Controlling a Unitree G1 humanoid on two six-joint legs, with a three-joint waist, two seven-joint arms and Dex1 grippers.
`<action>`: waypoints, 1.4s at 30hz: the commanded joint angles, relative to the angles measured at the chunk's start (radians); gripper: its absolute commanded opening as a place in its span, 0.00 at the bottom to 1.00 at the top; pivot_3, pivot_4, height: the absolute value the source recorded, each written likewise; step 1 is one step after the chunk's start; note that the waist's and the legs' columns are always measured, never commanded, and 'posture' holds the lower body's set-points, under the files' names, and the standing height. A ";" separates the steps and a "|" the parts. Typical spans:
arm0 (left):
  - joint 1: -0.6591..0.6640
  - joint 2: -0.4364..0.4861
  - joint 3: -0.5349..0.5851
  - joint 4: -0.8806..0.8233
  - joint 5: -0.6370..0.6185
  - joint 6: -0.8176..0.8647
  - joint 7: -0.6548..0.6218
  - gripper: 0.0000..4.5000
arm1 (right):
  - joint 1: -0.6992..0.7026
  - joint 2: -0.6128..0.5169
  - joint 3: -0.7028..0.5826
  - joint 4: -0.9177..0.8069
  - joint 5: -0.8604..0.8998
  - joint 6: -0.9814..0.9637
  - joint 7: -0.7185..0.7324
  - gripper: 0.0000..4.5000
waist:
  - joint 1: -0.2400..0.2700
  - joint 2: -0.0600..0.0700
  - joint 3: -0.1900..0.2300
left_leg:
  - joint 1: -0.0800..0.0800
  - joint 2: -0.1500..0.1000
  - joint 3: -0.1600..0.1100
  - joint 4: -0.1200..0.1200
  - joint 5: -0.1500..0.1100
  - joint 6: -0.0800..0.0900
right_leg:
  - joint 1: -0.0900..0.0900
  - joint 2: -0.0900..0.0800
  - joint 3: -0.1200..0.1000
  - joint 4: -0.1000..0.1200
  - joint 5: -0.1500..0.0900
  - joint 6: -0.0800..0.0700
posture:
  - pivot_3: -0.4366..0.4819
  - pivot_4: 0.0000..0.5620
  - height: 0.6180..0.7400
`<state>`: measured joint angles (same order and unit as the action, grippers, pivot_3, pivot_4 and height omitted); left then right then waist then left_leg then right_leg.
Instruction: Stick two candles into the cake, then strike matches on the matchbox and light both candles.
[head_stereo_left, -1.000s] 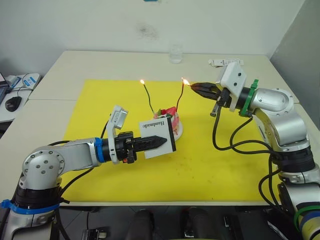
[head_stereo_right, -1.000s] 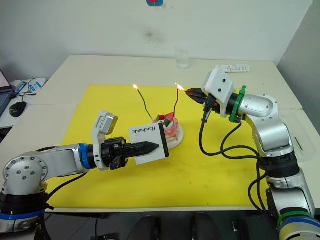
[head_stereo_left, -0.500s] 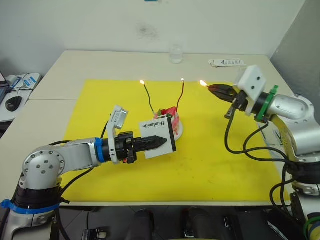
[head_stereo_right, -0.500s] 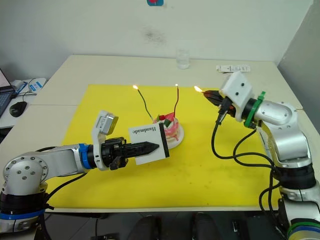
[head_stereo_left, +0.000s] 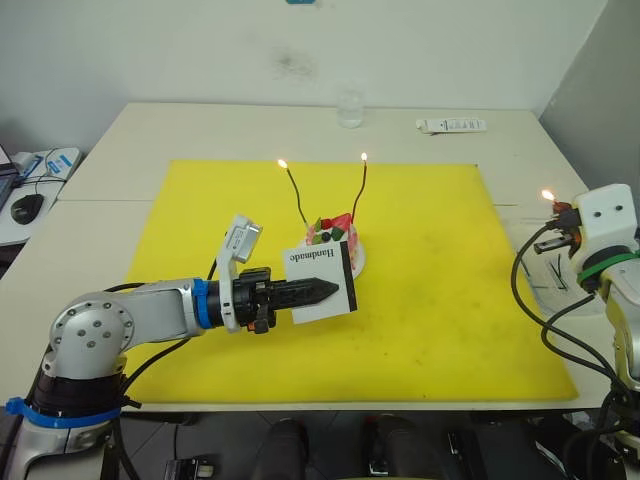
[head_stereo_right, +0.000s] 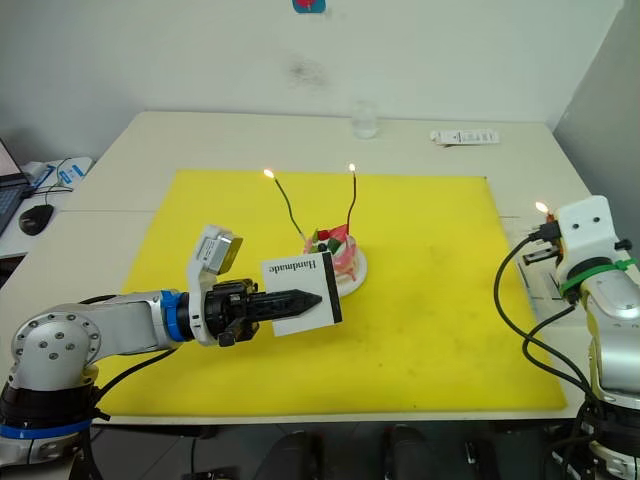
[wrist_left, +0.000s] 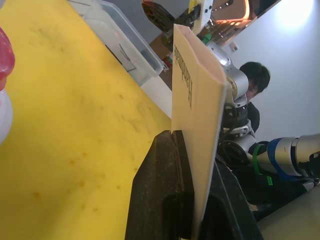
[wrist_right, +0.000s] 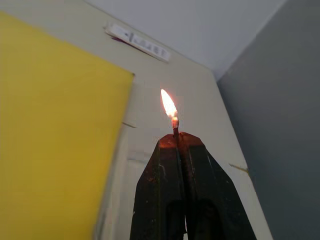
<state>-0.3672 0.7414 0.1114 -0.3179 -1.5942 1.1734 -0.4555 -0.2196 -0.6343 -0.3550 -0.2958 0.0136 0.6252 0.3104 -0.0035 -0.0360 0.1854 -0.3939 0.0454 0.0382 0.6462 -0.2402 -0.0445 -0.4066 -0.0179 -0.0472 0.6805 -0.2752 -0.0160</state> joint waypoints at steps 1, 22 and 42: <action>-0.008 0.010 0.010 -0.027 -0.015 -0.002 -0.018 0.00 | 0.011 -0.004 -0.057 0.022 -0.015 0.037 -0.049 0.01 | 0.001 0.000 0.000 | 0.000 0.000 0.000 0.000 0.000 0.000 | 0.000 0.000 0.000 0.000 0.000 0.000 | 0.48 0.27 1.00; 0.014 0.025 0.021 -0.044 -0.046 -0.011 0.011 0.00 | -0.007 -0.022 -0.039 0.101 -0.007 -0.022 -0.067 1.00 | 0.001 0.000 0.000 | 0.000 -0.001 0.001 0.000 0.000 0.000 | 0.000 0.000 0.001 0.000 0.000 0.000 | 0.48 0.27 1.00; 0.129 -0.021 -0.120 -0.058 -0.113 -0.031 0.279 0.00 | -0.141 -0.291 0.290 -0.274 0.632 -0.013 0.889 1.00 | 0.007 0.000 0.000 | -0.001 -0.001 0.000 0.001 -0.001 0.002 | 0.001 -0.001 0.000 -0.002 0.000 0.001 | 0.48 0.27 1.00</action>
<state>-0.2272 0.7345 0.0041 -0.3848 -1.6674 1.1622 -0.2259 -0.3457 -0.9133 -0.0712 -0.5472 0.6251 0.6373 1.1654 0.0039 -0.0363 0.1854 -0.3947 0.0445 0.0377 0.6468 -0.2414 -0.0424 -0.4058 -0.0191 -0.0476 0.6786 -0.2756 -0.0149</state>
